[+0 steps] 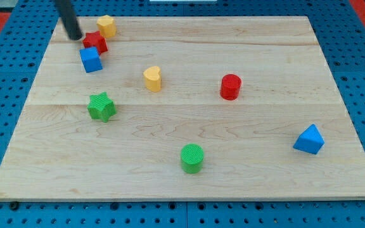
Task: Slide the yellow hexagon towards right
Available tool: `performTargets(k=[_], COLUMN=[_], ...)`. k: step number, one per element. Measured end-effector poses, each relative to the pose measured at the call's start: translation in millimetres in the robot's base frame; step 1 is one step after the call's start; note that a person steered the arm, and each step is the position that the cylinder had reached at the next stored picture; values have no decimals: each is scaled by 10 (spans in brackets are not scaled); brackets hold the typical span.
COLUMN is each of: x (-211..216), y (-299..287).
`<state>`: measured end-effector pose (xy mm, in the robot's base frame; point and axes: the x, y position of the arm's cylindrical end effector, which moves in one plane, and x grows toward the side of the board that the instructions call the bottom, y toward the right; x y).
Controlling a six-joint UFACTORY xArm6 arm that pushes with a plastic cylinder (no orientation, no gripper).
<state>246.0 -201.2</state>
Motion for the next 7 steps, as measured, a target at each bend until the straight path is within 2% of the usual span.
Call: performTargets(k=[1,2,4,5,7], x=[-7,-7,-48,-300,-353], y=[828,1000,10,1,970])
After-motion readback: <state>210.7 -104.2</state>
